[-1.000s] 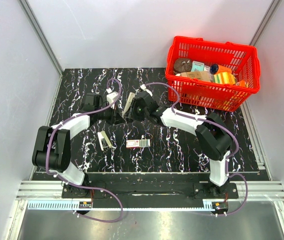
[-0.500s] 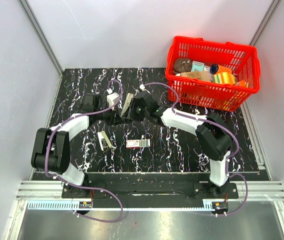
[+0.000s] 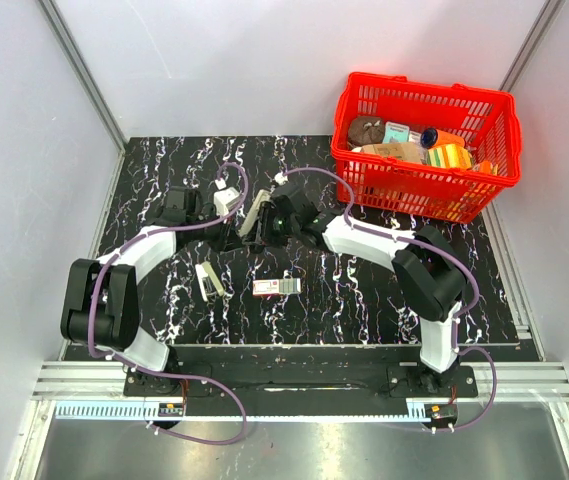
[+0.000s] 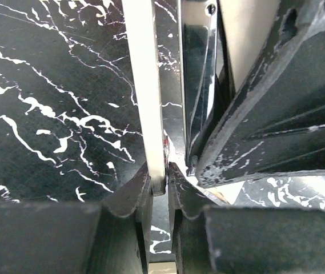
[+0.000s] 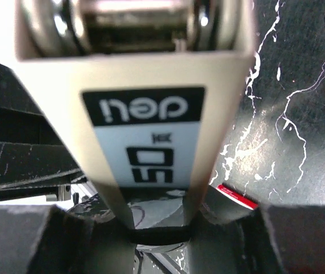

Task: Unload the staples from the stapler

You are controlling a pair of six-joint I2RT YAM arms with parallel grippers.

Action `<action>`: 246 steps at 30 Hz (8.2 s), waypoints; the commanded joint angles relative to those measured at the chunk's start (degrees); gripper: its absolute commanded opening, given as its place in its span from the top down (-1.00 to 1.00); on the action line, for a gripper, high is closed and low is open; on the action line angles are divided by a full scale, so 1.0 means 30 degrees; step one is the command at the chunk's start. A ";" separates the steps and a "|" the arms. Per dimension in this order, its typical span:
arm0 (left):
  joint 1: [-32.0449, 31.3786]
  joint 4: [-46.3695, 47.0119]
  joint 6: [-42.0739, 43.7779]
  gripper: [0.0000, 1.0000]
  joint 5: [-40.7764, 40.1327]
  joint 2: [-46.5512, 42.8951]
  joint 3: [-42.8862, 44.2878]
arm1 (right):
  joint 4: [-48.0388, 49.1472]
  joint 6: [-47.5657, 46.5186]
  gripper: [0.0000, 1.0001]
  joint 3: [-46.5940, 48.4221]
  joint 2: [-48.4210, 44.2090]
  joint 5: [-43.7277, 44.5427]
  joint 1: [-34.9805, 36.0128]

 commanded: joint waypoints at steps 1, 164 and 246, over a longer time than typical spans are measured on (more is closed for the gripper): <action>-0.0422 0.0413 0.2861 1.00 -0.1988 -0.0844 0.0950 | 0.0051 -0.1351 1.00 0.0729 -0.1332 -0.2263 -0.0528; -0.6164 -0.6675 0.7630 -0.53 -1.1840 -0.6712 0.0245 | -0.2092 -0.5339 -0.27 -0.7733 -0.8154 1.0069 0.0495; -0.6487 -0.5885 1.6898 -0.14 -0.8644 0.5951 0.5460 | -0.2532 -0.6159 0.65 -0.8323 -1.0033 0.9220 -0.1731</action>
